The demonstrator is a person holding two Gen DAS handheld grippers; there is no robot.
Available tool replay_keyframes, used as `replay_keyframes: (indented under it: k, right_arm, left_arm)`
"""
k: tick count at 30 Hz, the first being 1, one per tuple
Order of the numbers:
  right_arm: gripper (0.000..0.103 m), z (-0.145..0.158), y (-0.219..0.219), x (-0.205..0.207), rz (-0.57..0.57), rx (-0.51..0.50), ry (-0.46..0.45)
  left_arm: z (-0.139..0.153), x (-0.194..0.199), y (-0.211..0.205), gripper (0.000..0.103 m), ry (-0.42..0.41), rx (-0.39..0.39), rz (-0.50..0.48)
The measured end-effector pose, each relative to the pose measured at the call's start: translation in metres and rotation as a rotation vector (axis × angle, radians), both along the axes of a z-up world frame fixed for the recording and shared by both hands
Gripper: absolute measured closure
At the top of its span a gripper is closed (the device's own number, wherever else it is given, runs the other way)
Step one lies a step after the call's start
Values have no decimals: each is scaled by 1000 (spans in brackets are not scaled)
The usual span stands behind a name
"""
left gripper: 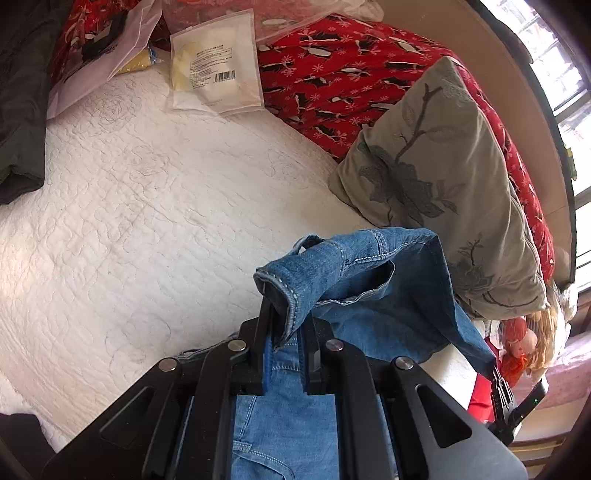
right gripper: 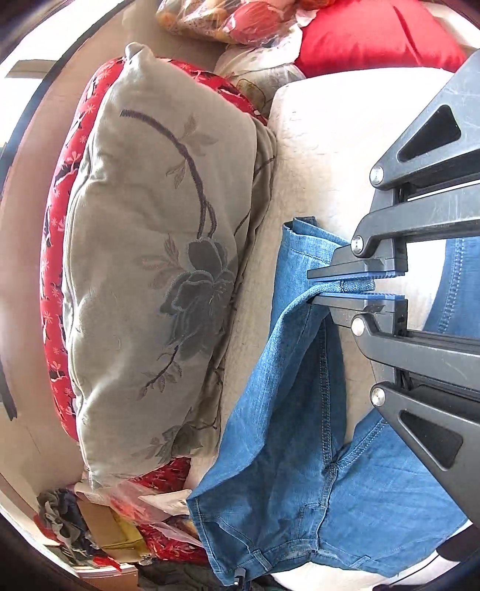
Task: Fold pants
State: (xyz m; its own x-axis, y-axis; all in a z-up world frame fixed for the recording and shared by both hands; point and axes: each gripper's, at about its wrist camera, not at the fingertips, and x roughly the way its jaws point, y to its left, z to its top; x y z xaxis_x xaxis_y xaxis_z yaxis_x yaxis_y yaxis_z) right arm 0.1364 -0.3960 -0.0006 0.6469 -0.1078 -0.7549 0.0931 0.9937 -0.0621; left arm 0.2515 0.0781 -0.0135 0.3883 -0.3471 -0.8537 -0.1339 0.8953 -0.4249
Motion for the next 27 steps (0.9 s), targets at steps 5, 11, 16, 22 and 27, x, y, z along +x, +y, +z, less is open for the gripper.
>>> replay_keyframes:
  k: [5, 11, 16, 22, 27]
  right_arm:
    - [98, 7, -14, -50, -30, 59, -26]
    - [98, -5, -42, -129, -109, 154, -19]
    - [98, -45, -65, -177, -199, 233, 54]
    - [93, -68, -68, -201, -273, 255, 110]
    - [77, -37, -66, -233, -309, 280, 57]
  left_arm:
    - [14, -39, -8, 94, -36, -28, -11]
    - [5, -97, -8, 94, -18, -94, -22]
    - [-37, -145, -1, 94, 71, -81, -27]
    - [-97, -176, 17, 94, 259, -133, 6]
    - [-71, -212, 43, 94, 179, -168, 36]
